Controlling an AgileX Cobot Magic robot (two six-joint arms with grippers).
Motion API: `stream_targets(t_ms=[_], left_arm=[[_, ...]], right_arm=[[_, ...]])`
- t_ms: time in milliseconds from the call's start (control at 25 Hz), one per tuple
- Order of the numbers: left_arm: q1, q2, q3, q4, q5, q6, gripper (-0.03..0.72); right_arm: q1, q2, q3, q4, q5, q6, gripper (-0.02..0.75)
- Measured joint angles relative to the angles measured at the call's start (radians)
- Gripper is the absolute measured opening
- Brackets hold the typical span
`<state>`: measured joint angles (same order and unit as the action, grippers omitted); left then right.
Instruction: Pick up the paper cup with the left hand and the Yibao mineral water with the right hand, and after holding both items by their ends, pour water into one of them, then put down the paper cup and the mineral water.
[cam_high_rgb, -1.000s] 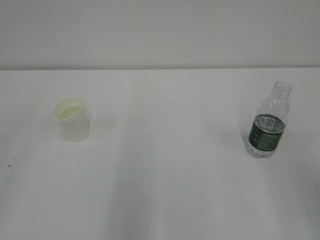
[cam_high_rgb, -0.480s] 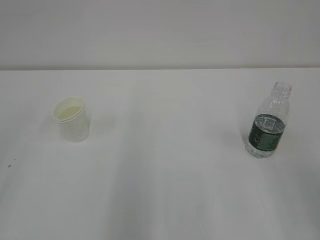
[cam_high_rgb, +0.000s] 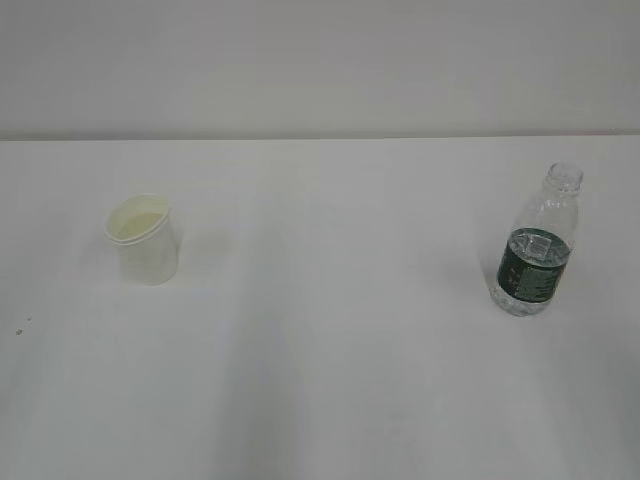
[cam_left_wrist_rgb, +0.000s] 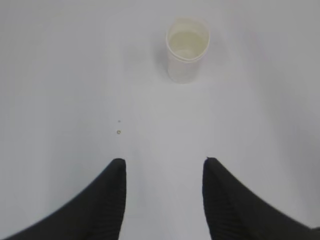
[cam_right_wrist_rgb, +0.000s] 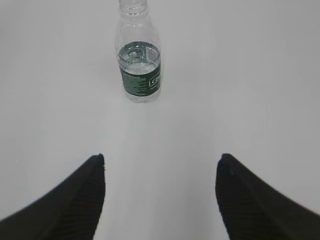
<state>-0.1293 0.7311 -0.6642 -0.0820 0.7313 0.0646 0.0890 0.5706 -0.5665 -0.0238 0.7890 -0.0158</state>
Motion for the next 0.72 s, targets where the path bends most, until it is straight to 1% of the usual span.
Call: stream_targets(t_ms=[400, 720], left_arm=[[0.000, 0.000, 0.000, -0.006, 0.091, 0.000, 0.345], [0.000, 0.000, 0.000, -0.047, 0.139, 0.000, 0.335]], right_arm=[[0.000, -0.002, 0.000, 0.000, 0.044, -0.002, 0.519], [0.000, -0.002, 0.000, 0.000, 0.091, -0.002, 0.519]])
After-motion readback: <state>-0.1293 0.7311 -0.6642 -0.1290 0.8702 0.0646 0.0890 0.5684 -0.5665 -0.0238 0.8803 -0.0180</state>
